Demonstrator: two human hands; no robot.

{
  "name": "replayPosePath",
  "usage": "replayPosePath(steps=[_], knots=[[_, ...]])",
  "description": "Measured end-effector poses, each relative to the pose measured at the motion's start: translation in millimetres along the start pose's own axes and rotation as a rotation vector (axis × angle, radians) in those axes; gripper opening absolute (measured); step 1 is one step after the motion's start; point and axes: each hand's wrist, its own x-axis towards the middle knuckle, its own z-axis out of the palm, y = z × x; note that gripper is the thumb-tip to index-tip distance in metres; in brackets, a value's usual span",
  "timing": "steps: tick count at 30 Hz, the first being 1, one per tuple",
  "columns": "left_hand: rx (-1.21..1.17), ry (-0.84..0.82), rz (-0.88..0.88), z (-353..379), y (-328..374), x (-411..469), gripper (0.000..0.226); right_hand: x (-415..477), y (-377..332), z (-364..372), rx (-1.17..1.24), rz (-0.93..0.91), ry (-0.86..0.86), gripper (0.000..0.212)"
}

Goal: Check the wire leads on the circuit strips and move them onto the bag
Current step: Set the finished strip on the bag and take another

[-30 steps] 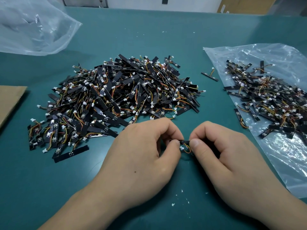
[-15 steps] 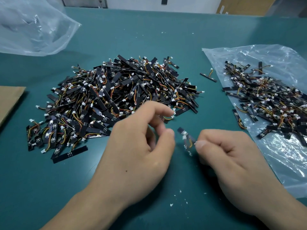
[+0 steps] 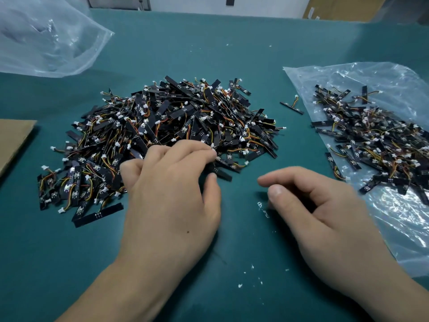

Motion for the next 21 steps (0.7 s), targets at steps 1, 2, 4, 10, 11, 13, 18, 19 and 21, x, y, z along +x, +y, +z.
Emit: replayPosePath(steps=[1, 2, 4, 10, 11, 13, 18, 19, 21], knots=[[-0.035, 0.034, 0.012, 0, -1, 0, 0.023, 0, 0, -1, 0.044, 0.008, 0.004, 0.013], [-0.073, 0.075, 0.029, 0, -1, 0, 0.02, 0, 0, -1, 0.075, 0.01, 0.008, 0.013], [-0.152, 0.163, 0.065, 2, -3, 0, 0.019, 0, -1, 0, 0.098, 0.013, 0.009, 0.011], [-0.497, 0.145, 0.047, 22, -12, 3, 0.023, 1, 0, 1, 0.107, 0.04, -0.006, 0.023], [-0.523, 0.129, 0.049, 23, -12, 3, 0.023, 1, 1, 2, 0.106, 0.044, -0.015, 0.028], [-0.568, 0.107, 0.055, 22, -9, 3, 0.023, 1, 3, 2, 0.106, 0.049, -0.028, 0.035], [-0.559, 0.141, 0.075, 5, -1, 2, 0.02, 2, 4, 2, 0.06, 0.02, -0.042, 0.042], [-0.59, 0.119, 0.084, 2, 1, 1, 0.019, 2, 4, 1, 0.051, 0.012, -0.048, 0.044], [-0.68, 0.033, 0.105, -3, 5, 0, 0.018, 2, 2, 0, 0.018, -0.015, -0.056, 0.046]])
